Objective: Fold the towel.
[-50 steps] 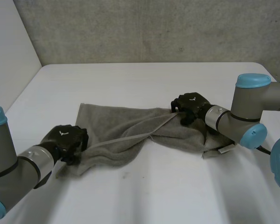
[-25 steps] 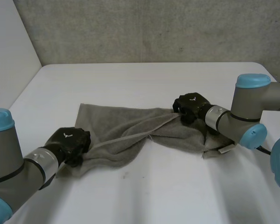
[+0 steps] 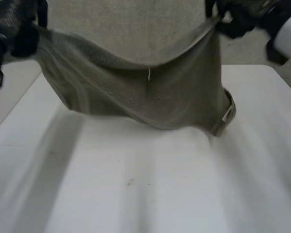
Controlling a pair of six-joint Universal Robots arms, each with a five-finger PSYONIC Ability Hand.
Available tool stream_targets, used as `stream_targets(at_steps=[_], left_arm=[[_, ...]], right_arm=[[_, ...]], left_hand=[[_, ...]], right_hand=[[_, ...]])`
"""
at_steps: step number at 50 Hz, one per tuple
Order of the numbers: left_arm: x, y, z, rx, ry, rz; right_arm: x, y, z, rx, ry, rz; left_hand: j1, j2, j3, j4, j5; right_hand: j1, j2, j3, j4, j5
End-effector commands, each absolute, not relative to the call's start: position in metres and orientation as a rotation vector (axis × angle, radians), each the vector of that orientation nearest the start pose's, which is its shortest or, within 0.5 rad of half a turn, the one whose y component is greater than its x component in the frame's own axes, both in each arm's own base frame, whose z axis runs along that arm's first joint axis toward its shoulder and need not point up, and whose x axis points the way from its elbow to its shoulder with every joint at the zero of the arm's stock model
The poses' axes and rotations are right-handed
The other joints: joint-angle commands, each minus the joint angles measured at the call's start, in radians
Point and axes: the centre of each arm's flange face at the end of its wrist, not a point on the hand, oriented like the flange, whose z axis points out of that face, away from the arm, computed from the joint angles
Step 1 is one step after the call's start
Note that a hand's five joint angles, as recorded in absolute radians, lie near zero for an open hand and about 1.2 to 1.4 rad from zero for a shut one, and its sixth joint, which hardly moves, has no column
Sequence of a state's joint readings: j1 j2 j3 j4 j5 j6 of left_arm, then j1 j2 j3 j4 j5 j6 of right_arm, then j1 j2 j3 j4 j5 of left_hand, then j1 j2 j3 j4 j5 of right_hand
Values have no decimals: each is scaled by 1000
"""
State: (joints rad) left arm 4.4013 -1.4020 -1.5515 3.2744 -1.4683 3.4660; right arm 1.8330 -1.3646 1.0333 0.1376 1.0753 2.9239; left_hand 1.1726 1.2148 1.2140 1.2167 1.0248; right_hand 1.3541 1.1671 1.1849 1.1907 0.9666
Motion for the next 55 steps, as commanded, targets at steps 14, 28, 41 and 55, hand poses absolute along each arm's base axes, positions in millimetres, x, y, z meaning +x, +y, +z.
stream_targets(at_steps=[14,28,41,55], left_arm=[[-217,-259,318,796,2166,-2183],[-271,-337,293,959,2049,-2216],[-281,-350,443,551,1317,-2854],[-260,-312,272,757,2085,-2318]], right_arm=[[221,-270,360,-1196,1998,-1881],[257,-355,296,-1123,2044,-1977],[257,-372,398,-719,1323,-2666],[254,-331,284,-1010,1913,-1999]], left_hand=[[224,182,182,180,197],[224,182,182,180,197],[224,182,182,180,197],[224,182,182,180,197]], right_hand=[[42,229,211,206,255],[42,229,211,206,255],[42,229,211,206,255],[42,229,211,206,255]])
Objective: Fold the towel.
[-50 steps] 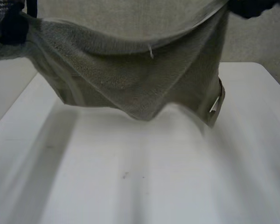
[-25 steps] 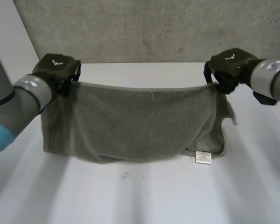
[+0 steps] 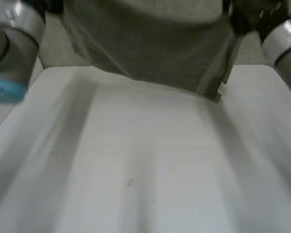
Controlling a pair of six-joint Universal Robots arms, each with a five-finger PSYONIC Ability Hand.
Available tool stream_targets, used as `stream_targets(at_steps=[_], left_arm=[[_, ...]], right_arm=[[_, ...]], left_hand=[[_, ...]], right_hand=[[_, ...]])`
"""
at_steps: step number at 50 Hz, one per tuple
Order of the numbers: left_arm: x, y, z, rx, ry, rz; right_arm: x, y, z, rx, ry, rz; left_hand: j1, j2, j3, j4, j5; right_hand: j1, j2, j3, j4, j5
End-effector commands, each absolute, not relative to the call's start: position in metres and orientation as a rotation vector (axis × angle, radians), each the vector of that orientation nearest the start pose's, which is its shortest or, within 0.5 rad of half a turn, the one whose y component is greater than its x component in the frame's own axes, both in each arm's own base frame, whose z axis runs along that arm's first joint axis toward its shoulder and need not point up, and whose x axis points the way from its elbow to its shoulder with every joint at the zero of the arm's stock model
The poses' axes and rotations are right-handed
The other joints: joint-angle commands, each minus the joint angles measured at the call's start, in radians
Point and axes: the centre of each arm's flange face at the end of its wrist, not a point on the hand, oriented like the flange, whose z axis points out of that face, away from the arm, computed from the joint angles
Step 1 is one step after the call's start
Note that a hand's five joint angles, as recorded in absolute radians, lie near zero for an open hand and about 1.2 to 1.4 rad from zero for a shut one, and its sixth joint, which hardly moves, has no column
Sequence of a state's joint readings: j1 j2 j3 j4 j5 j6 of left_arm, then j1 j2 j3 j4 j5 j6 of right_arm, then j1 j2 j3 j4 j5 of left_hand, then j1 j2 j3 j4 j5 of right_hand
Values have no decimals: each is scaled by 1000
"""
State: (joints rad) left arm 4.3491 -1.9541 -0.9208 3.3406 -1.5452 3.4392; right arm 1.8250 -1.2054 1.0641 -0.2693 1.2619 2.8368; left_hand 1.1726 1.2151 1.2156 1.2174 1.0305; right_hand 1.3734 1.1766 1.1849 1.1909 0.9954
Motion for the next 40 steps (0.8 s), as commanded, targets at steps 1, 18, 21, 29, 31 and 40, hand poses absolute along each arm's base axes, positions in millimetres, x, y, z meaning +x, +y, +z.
stream_targets(at_steps=[1,18,21,29,31,40], left_arm=[[-257,-304,251,796,2150,-2240],[-243,-266,209,956,2193,-2048],[-244,-264,219,947,2163,-2088],[-250,-258,247,922,2094,-2204],[-251,-257,251,916,2093,-2225],[-254,-262,269,862,2063,-2303]], right_arm=[[252,-324,261,-1065,2011,-1876],[244,-295,166,-1042,2253,-1473],[244,-294,163,-950,2250,-1469],[246,-284,155,-907,2249,-1439],[246,-284,155,-909,2243,-1447],[247,-285,151,-954,2212,-1505]], left_hand=[[224,181,181,179,191],[224,181,181,179,191],[224,181,181,179,191],[224,181,181,179,191],[224,181,181,179,191],[224,181,181,179,191]], right_hand=[[23,220,211,205,226],[-140,57,49,43,64],[-403,-206,-214,-220,-199],[-777,-580,-588,-594,-573],[-830,-633,-641,-647,-626],[-831,-634,-642,-648,-627]])
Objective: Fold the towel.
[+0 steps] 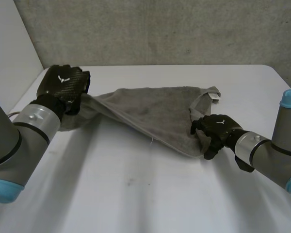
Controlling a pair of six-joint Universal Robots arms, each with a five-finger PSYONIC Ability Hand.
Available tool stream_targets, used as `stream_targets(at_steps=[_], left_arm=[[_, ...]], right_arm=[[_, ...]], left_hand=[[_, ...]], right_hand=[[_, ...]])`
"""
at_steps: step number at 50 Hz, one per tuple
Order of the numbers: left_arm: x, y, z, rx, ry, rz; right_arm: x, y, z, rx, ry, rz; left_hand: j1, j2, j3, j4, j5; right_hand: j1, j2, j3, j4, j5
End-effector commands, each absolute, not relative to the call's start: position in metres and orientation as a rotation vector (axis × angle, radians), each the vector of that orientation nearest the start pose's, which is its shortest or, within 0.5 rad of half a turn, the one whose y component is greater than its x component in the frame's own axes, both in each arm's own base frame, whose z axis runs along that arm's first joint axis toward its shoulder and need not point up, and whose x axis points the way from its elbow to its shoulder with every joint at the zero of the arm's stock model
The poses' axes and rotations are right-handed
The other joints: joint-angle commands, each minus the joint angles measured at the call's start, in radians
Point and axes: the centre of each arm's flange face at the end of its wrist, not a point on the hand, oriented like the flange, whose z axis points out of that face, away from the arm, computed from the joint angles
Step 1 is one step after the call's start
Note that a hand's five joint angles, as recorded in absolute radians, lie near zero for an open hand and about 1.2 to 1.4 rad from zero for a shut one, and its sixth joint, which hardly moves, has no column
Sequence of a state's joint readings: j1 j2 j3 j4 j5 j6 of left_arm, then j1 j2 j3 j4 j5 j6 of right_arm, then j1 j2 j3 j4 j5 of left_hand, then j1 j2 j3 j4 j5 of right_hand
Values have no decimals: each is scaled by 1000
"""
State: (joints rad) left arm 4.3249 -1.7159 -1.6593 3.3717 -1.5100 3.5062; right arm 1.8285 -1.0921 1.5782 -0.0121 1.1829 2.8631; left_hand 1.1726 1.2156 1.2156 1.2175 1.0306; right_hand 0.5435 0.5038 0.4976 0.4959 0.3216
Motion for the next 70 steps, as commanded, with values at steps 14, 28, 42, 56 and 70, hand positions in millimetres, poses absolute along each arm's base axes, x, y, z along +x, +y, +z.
stream_targets(at_steps=[14,28,42,56,70], left_arm=[[-251,-264,264,857,2084,-2282],[-250,-264,259,857,2102,-2264],[-248,-266,257,849,2106,-2255],[-243,-271,253,828,2116,-2230],[-238,-275,248,815,2135,-2202]], right_arm=[[243,-290,141,-1188,2146,-1671],[245,-300,120,-1193,2114,-1728],[250,-320,113,-1192,2081,-1804],[251,-340,111,-1174,2084,-1847],[223,-369,122,-1077,2171,-1930]], left_hand=[[224,181,181,179,191],[224,181,181,179,191],[224,181,181,179,191],[224,181,181,179,191],[224,181,181,179,191]], right_hand=[[105,145,151,153,153],[184,224,230,232,232],[320,359,365,367,367],[179,218,224,226,226],[853,893,899,900,900]])
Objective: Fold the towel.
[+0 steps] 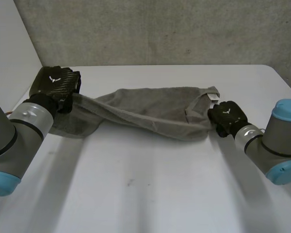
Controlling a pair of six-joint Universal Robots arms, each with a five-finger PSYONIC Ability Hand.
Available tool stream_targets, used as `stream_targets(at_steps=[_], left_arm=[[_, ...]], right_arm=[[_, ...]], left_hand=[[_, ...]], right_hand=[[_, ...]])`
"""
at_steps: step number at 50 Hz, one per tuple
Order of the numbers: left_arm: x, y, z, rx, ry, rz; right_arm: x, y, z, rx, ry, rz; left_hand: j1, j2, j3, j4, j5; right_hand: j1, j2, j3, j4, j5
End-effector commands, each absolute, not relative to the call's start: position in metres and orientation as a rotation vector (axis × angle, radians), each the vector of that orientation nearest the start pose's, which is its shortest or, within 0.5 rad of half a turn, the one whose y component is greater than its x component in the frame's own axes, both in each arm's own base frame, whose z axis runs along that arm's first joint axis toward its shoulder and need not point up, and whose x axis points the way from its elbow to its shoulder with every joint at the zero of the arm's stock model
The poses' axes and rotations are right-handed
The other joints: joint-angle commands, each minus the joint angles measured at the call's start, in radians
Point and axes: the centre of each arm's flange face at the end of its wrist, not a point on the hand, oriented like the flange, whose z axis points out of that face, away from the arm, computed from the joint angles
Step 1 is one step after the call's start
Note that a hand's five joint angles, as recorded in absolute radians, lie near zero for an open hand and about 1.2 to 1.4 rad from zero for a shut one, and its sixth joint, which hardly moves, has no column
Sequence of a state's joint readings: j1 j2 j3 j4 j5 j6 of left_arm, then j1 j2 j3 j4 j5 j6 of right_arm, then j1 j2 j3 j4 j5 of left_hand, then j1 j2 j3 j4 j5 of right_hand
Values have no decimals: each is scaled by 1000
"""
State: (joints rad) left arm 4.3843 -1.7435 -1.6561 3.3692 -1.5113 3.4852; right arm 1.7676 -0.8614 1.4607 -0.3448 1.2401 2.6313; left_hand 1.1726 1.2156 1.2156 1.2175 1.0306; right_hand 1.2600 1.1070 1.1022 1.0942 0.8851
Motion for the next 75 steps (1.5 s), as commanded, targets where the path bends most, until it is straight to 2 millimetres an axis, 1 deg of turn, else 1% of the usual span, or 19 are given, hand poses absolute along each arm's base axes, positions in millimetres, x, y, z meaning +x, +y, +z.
stream_targets(at_steps=[1,7,14,15,20,24,27,33,39,41,44,49,54,56,59,61,64,70,75], left_arm=[[-238,-275,248,814,2137,-2200],[-240,-272,252,822,2120,-2217],[-240,-266,273,820,2072,-2262],[-239,-263,283,815,2055,-2278],[-232,-252,319,793,2003,-2318],[-225,-235,359,779,1960,-2352],[-223,-230,367,791,1964,-2339],[-223,-228,357,913,2038,-2153],[-230,-247,309,1054,2122,-1935],[-236,-262,270,1131,2204,-1782],[-243,-279,242,1165,2253,-1709],[-257,-315,229,1149,2200,-1781],[-272,-356,266,1041,1965,-2059],[-278,-372,310,936,1731,-2280],[-279,-374,331,895,1611,-2378],[-276,-366,377,801,1363,-2555],[-269,-351,403,721,1215,-2651],[-264,-341,394,698,1220,-2691],[-253,-345,345,752,1420,-2575]], right_arm=[[220,-371,129,-1069,2172,-1940],[207,-372,170,-951,2163,-1968],[198,-359,266,-815,2026,-2046],[198,-359,266,-815,2026,-2046],[181,-324,350,-906,2015,-2140],[172,-305,382,-986,2021,-2223],[169,-287,402,-1079,2046,-2261],[176,-270,393,-1226,2126,-2122],[200,-273,328,-1454,2265,-1780],[205,-282,298,-1515,2353,-1655],[214,-302,263,-1544,2414,-1562],[229,-340,237,-1544,2406,-1667],[236,-383,266,-1351,2287,-2095],[240,-399,312,-1112,2053,-2435],[239,-399,342,-970,1890,-2597],[235,-384,391,-781,1583,-2816],[231,-367,416,-691,1379,-2934],[231,-355,402,-777,1437,-2854],[235,-352,340,-948,1773,-2509]], left_hand=[[224,181,181,179,191],[224,181,181,179,191],[224,181,181,179,191],[224,181,181,179,191],[224,181,181,179,191],[224,181,181,179,191],[224,181,181,179,191],[224,181,181,179,191],[224,181,181,179,191],[224,181,181,179,191],[224,181,181,179,191],[224,181,181,179,191],[224,181,181,179,191],[224,181,181,179,191],[224,181,181,179,191],[224,181,181,179,191],[224,181,181,179,191],[224,181,181,179,191],[224,181,181,179,191]], right_hand=[[136,289,294,302,337],[136,289,294,302,337],[136,289,294,302,337],[136,289,294,302,337],[136,289,294,302,337],[136,289,294,302,337],[136,289,294,302,337],[136,289,294,302,337],[136,289,294,302,337],[136,289,294,302,337],[136,289,294,302,337],[136,289,294,302,337],[136,289,294,302,337],[136,289,294,302,337],[136,289,294,302,337],[136,289,294,302,337],[136,289,294,302,337],[136,289,294,302,337],[136,289,294,302,337]])
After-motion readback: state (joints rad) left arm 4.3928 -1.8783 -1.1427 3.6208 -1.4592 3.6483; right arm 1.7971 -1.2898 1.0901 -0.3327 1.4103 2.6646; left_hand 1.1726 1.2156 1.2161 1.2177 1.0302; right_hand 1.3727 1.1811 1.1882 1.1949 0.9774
